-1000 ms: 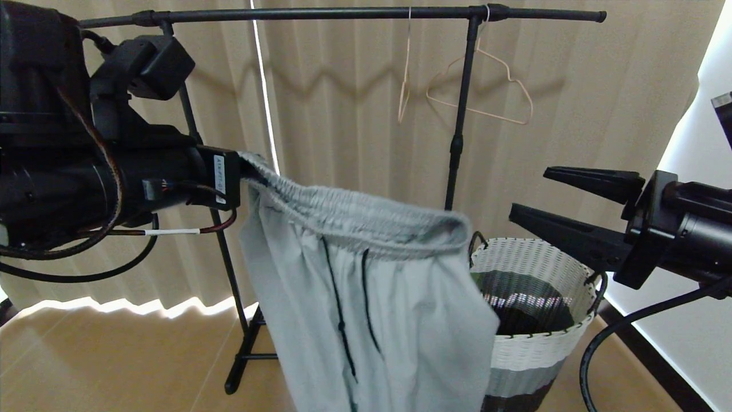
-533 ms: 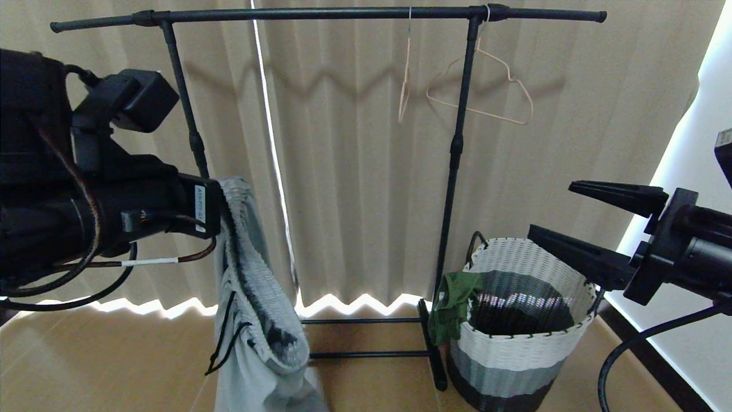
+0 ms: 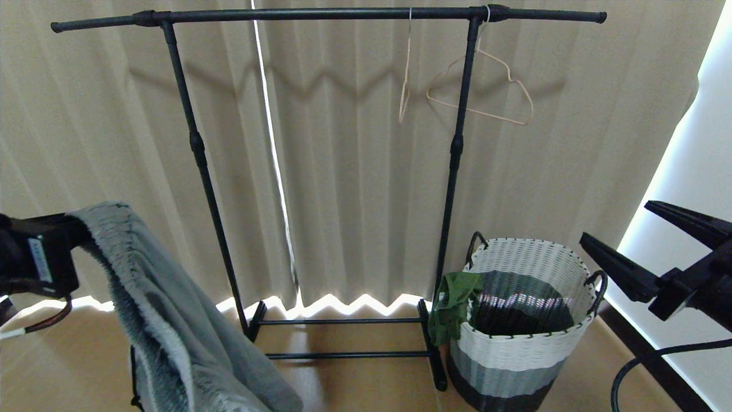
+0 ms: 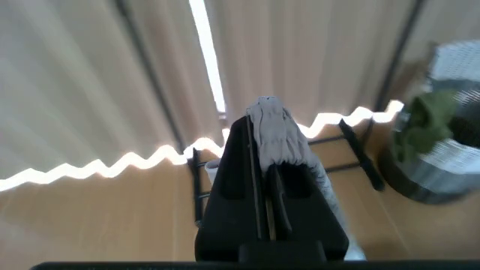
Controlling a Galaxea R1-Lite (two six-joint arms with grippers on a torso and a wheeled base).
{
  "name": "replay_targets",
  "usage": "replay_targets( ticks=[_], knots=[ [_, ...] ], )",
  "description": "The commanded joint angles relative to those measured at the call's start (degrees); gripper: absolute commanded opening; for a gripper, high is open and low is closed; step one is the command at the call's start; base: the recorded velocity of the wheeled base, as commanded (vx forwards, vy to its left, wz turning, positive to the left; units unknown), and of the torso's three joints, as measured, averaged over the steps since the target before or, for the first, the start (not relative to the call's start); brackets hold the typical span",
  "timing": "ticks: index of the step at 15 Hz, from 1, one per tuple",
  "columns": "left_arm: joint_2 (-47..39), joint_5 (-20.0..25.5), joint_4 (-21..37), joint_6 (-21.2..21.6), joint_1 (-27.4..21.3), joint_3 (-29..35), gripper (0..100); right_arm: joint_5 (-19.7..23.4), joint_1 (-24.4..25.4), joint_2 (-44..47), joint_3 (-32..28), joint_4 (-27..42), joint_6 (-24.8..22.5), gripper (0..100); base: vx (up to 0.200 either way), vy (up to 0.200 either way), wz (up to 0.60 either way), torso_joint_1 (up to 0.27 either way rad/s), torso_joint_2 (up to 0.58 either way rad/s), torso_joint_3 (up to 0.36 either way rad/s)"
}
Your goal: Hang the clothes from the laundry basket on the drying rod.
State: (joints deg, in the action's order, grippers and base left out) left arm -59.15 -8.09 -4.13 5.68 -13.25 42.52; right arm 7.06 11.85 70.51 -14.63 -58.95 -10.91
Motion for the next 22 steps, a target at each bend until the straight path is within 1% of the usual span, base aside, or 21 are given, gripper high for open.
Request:
replay_targets(
  ticks=[1, 2, 3, 4, 6, 7, 9, 11, 14, 16, 18, 22],
  knots=[
    [9.6, 0.6, 0.1, 0.1, 4.1, -6.3, 0, -0.2, -1.0, 0.1, 3.2, -0.7, 0.2, 100, 0.000, 0.000, 0.00, 0.000, 0.00, 0.000],
    [12.1, 0.6, 0.1, 0.3, 5.3, -7.6, 0, -0.2, -1.6, 0.2, 3.2, -0.6, 0.3, 100, 0.000, 0.000, 0.00, 0.000, 0.00, 0.000],
    [12.3, 0.6, 0.1, 0.3, 5.4, -7.7, 0, -0.2, -1.7, 0.2, 3.2, -0.6, 0.3, 100, 0.000, 0.000, 0.00, 0.000, 0.00, 0.000],
    [16.8, 0.8, 0.1, 0.4, 8.6, -9.8, 0, -0.2, -2.7, 0.2, 3.4, -0.4, 0.1, 100, 0.000, 0.000, 0.00, 0.000, 0.00, 0.000],
    [20.2, 1.2, 0.1, 0.5, 8.5, -13.6, 0, -0.9, -4.6, 0.2, 5.3, -0.4, 0.1, 100, 0.000, 0.000, 0.00, 0.000, 0.00, 0.000],
    [21.0, 2.3, -0.1, 0.4, 8.6, -15.3, 0, -1.1, -6.0, 0.2, 6.4, -0.6, 0.1, 100, 0.000, 0.000, 0.00, 0.000, 0.00, 0.000],
    [22.2, 4.5, -0.3, 0.4, 8.6, -16.5, 0, -1.2, -8.2, -0.4, 6.7, -0.9, -0.2, 100, 0.000, 0.000, 0.00, 0.000, 0.00, 0.000],
    [22.2, 5.1, -0.6, 0.6, 8.8, -16.6, 0, -2.1, -10.0, -1.5, 7.5, -0.7, -0.8, 100, 0.000, 0.000, 0.00, 0.000, 0.00, 0.000],
    [22.1, 5.2, -2.0, 0.6, 8.8, -16.6, 0, -2.8, -10.2, -1.3, 9.4, -0.7, -0.8, 100, 0.000, 0.000, 0.00, 0.000, 0.00, 0.000],
    [22.1, 5.2, -2.7, 0.6, 8.8, -16.7, 0, -3.1, -10.1, -1.3, 9.2, -0.8, -0.8, 100, 0.000, 0.000, 0.00, 0.000, 0.00, 0.000],
    [22.0, 5.2, -2.7, 0.4, 8.8, -16.9, 0, -4.7, -10.2, -1.3, 8.9, -0.8, -0.8, 100, 0.000, 0.000, 0.00, 0.000, 0.00, 0.000],
    [22.0, 5.2, -2.7, 0.4, 8.8, -17.9, 0, -5.0, -10.2, -1.5, 8.7, -1.0, -0.8, 100, 0.000, 0.000, 0.00, 0.000, 0.00, 0.000]
  ],
)
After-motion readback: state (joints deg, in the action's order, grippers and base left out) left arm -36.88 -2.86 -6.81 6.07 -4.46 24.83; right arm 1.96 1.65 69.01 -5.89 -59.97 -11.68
